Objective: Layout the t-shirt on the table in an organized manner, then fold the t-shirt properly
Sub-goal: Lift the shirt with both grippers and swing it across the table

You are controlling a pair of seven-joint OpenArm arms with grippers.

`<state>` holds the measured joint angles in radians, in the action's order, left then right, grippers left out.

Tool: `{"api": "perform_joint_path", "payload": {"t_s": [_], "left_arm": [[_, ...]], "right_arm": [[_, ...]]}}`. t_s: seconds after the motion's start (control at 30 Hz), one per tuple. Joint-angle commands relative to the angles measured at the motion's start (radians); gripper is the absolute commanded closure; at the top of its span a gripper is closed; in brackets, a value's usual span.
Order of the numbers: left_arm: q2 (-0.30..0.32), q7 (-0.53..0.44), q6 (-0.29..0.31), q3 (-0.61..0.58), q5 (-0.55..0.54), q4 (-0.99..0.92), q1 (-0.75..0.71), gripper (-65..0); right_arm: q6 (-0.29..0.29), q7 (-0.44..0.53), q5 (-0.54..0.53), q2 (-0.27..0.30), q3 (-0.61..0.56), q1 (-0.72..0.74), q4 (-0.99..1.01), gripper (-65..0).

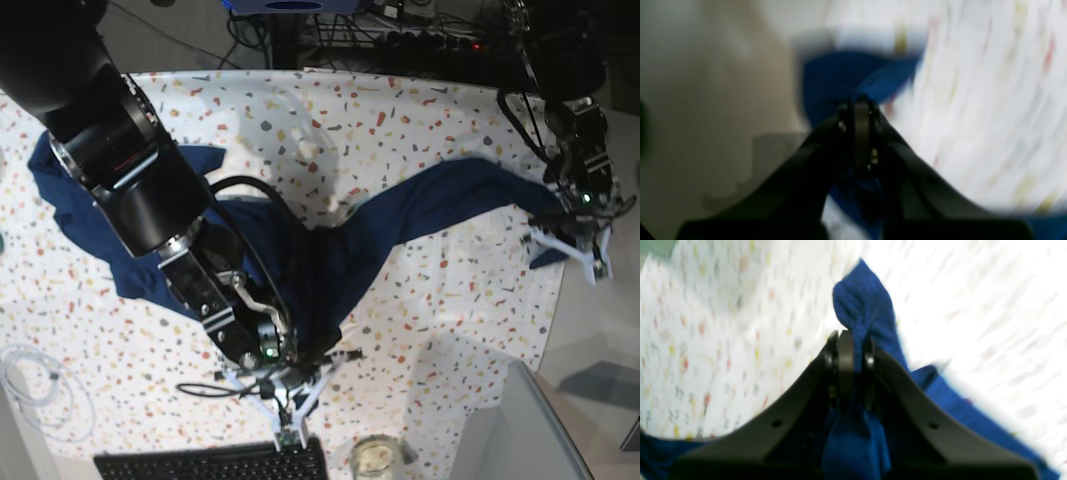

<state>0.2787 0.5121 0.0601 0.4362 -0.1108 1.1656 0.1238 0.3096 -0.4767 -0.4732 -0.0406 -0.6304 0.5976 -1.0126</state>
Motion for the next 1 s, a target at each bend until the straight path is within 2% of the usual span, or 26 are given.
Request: {"api": "perform_joint_path", "payload": {"t_s": [0.0,0.23,0.37,0.5,0.63,0.77,0.87,0.97], "left_arm": [[0.031,-0.011,0.005,0.003,-0.002,0.061,0.046,0.0],[0.087,0.07,0.005,0.003,-0.008,0.193,0.215,0.0],[0.095,0.113,0.005,0.005,-0.01,0.202,0.334,0.0],[0.109,0.132,0.005,0.003,-0.01,0.245,0.396,0.0],[0.081,0.217,0.005,-0.007,-0.011,0.396,0.393,0.0],[-0.008,0.316,0.017,-0.007,-0.011,0.567,0.284,0.0],[-0.082,0.322,0.067,-0.033,-0.01,0.666,0.132,0.0],[-0.117,0.319,0.067,-0.116,-0.01,0.712,-0.026,0.0]], "right_arm": [[-0.002,0.023,0.001,-0.002,0.005,0.057,-0.038,0.0],[-0.002,0.016,0.0,0.094,0.007,0.212,-0.101,0.0],[-0.002,0.014,-0.003,0.147,0.007,0.31,-0.119,0.0],[-0.002,0.003,-0.003,0.224,0.008,0.339,-0.229,0.0],[0.0,-0.05,-0.003,0.325,0.024,0.344,-0.334,0.0],[0.0,-0.09,-0.003,0.396,0.208,0.221,-0.415,0.0],[0.0,-0.107,-0.003,0.443,0.387,0.04,-0.512,0.0],[0.0,-0.104,-0.003,0.468,0.553,-0.17,-0.622,0.0]]}}
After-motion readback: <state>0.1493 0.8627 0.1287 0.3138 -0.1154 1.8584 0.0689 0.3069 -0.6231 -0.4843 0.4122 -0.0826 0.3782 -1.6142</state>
